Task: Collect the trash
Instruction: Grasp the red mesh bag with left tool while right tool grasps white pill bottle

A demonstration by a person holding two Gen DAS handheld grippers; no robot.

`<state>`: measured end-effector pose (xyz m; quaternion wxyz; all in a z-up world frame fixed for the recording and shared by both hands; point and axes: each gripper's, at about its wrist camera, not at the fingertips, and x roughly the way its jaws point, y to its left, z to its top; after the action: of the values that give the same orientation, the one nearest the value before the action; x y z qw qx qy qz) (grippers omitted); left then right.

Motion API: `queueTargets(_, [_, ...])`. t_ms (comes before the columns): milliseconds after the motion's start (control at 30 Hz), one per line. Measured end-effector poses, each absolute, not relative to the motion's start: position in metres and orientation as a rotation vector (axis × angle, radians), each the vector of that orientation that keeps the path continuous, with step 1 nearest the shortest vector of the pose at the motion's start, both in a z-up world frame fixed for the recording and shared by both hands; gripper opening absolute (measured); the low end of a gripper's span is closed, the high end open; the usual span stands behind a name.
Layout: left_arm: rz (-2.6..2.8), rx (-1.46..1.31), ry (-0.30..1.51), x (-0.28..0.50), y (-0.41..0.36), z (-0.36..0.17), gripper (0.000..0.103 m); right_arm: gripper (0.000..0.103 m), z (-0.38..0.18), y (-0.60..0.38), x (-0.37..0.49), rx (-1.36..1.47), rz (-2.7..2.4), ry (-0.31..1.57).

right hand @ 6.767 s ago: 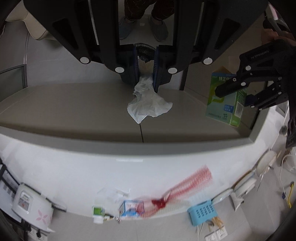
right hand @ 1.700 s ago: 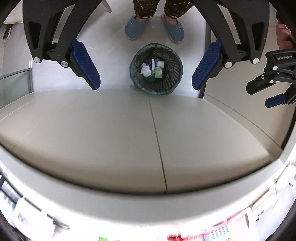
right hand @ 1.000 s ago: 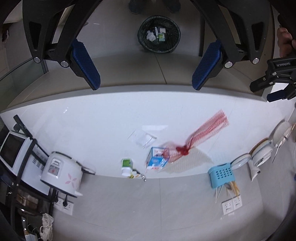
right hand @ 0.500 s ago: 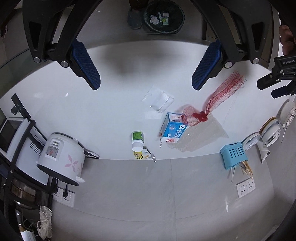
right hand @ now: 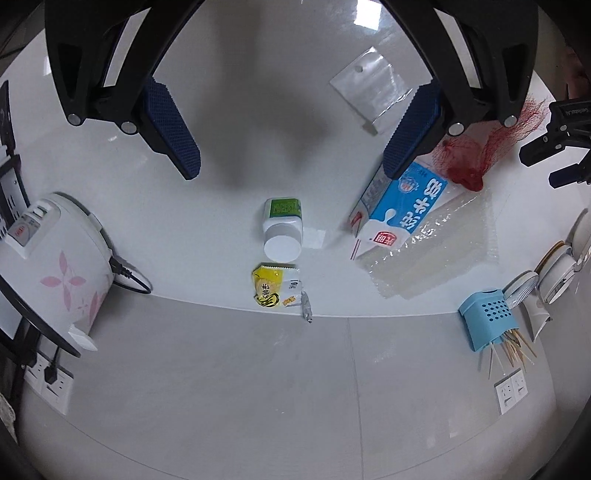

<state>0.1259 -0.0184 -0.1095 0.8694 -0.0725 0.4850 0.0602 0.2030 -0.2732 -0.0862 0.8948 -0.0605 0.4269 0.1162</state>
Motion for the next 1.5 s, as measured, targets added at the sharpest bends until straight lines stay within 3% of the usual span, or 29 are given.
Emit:
queueTargets(833, [0.478,-0.395,1.228,0.194,-0.018,-0.165,0.088,0.092,-0.134,-0.267,0.3,-0.139,0.342,0.995])
queueTargets(1033, [0.505,-0.4,1.253,0.196,-0.022,-0.172,0.078,0.086,-0.144,-0.264,0.307,-0.15,0.343,1.016])
queueTargets(1100, [0.507,-0.404,1.259,0.196,-0.023,-0.174,0.065,0.081,-0.147,-0.263,0.309,-0.149,0.346,1.028])
queueTargets(1167, [0.504,-0.412,1.276,0.194,-0.025,-0.177,0.058,0.078,-0.15,-0.262,0.312,-0.148,0.345,1.039])
queueTargets(1333, [0.503,-0.405,1.276,0.186,-0.032,-0.177,0.049,0.072,-0.154,-0.261,0.314,-0.146,0.347,1.052])
queueTargets(1433, [0.499,-0.399,1.243,0.181,-0.032,-0.169,0.055,0.071,-0.154,-0.261,0.316,-0.146,0.345,1.054])
queueTargets(1500, [0.508,-0.379,1.2,0.176,-0.031,-0.158,0.073,0.071,-0.155,-0.262,0.317,-0.146,0.342,1.054])
